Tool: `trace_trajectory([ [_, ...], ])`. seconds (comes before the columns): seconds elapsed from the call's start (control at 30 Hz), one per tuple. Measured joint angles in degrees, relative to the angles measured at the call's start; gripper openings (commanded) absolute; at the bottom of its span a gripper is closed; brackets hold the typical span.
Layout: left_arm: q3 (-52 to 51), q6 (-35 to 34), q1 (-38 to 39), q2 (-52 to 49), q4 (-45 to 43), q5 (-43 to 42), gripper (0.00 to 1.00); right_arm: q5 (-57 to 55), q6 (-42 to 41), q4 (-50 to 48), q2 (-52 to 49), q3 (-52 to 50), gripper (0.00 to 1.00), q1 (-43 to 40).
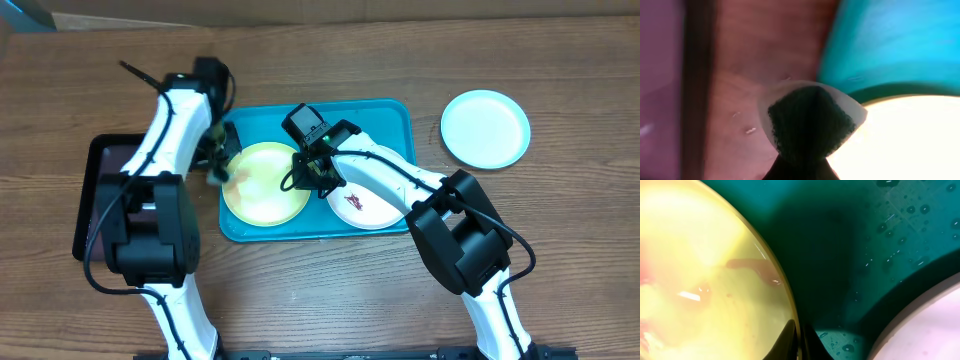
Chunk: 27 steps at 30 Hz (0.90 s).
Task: Clean dirty plates on tray and stack at the side
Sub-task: 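Scrub the yellow plate with the left-held sponge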
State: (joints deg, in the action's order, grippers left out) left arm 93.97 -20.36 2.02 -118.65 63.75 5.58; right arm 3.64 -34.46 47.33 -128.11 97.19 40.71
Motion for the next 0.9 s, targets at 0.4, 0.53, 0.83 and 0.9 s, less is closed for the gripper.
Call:
trace_trajectory([
  [0.4,-5.8,4.3,4.2,0.0,-7.7,-19.1,0.04,0.0,0.0,0.0,0.0,0.0,0.04,0.0],
  [0.53,-9.9,4.2,5.0,0.0,-9.4,-18.9,0.04,0.0,0.0,0.1,0.0,0.0,0.04,0.0],
  [0.83,-11.7,4.2,4.5,0.2,-7.4,-12.6,0.04,0.1,0.2,0.2,0.0,0.0,0.04,0.0],
  [0.9,-11.3,4.1,4.5,0.3,-5.2,-9.0,0.04,0.3,0.2,0.2,0.0,0.0,0.04,0.0],
])
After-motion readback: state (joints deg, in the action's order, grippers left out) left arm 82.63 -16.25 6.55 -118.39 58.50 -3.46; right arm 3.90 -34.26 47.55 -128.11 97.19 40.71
